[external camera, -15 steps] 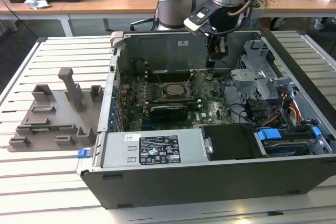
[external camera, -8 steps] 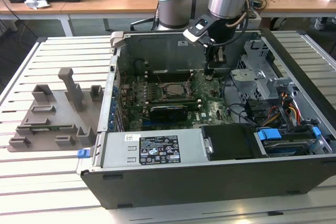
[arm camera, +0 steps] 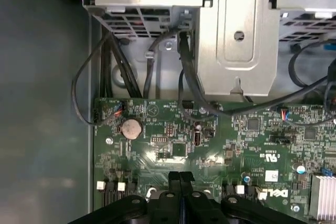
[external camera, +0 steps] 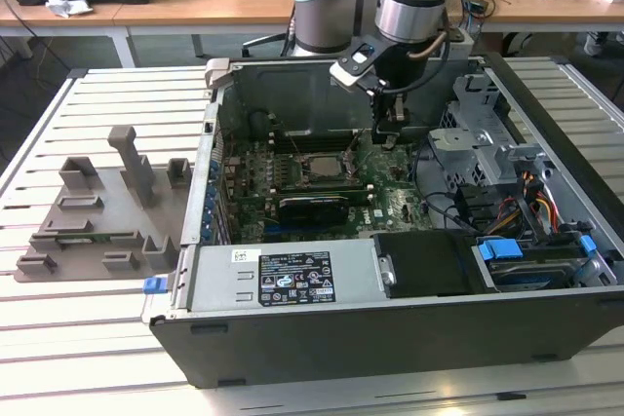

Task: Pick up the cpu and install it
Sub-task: 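Close the cpu cover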

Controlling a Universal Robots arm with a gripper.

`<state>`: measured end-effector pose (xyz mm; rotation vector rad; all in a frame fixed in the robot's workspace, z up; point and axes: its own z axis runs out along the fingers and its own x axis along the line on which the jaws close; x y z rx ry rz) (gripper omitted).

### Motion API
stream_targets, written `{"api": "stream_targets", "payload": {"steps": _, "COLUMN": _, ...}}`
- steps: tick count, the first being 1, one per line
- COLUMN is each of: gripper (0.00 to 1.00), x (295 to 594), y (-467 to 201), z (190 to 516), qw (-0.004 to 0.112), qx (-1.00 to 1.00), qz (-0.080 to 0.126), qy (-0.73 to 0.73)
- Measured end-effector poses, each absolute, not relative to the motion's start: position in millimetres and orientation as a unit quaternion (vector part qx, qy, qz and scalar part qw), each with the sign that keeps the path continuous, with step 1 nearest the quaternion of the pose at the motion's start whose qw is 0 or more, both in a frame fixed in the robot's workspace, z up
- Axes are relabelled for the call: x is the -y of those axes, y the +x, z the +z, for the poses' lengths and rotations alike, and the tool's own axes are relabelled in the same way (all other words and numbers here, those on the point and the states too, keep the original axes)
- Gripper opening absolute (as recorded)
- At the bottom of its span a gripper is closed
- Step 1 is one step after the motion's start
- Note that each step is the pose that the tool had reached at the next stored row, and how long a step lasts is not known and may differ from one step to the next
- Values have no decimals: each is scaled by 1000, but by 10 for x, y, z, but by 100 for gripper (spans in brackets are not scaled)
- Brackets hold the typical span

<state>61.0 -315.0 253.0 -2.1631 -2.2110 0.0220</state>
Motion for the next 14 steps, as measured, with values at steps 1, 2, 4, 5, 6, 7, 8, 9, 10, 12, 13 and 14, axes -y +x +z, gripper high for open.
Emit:
{"api": "stream_targets", "payload": {"steps": 1, "gripper": 11, "x": 3150, "y": 571, "z": 2530, "qw": 24, "qx": 715, "qz": 7, "qy": -699}}
{"api": "stream_targets", "payload": {"steps": 2, "gripper": 11, "x": 3150, "y": 532, "z": 2530, "qw": 24, "qx": 715, "qz": 7, "qy": -699}}
{"api": "stream_targets", "payload": {"steps": 4, "gripper": 11, "x": 3150, "y": 460, "z": 2529, "qw": 24, "qx": 715, "qz": 7, "qy": -699}}
{"api": "stream_targets", "payload": {"steps": 5, "gripper": 11, "x": 3151, "y": 442, "z": 2530, "qw": 24, "qx": 715, "qz": 7, "qy": -699}}
{"api": "stream_targets", "payload": {"steps": 6, "gripper": 11, "x": 3151, "y": 415, "z": 2529, "qw": 24, "qx": 715, "qz": 7, "qy": -699}}
{"api": "stream_targets", "payload": {"steps": 7, "gripper": 11, "x": 3151, "y": 387, "z": 2529, "qw": 24, "qx": 715, "qz": 7, "qy": -699}}
{"api": "stream_targets", "payload": {"steps": 8, "gripper": 11, "x": 3150, "y": 363, "z": 2529, "qw": 24, "qx": 715, "qz": 7, "qy": -699}}
{"api": "stream_targets", "payload": {"steps": 9, "gripper": 11, "x": 3151, "y": 347, "z": 2529, "qw": 24, "qx": 715, "qz": 7, "qy": -699}}
{"api": "stream_targets", "payload": {"steps": 10, "gripper": 11, "x": 3151, "y": 324, "z": 2528, "qw": 24, "qx": 715, "qz": 7, "qy": -699}}
{"api": "stream_targets", "payload": {"steps": 12, "gripper": 11, "x": 3151, "y": 283, "z": 2528, "qw": 24, "qx": 715, "qz": 7, "qy": -699}}
{"api": "stream_targets", "payload": {"steps": 13, "gripper": 11, "x": 3151, "y": 265, "z": 2528, "qw": 24, "qx": 715, "qz": 7, "qy": -699}}
{"api": "stream_targets", "payload": {"steps": 14, "gripper": 11, "x": 3150, "y": 247, "z": 2527, "qw": 24, "qx": 715, "qz": 7, "qy": -699}}
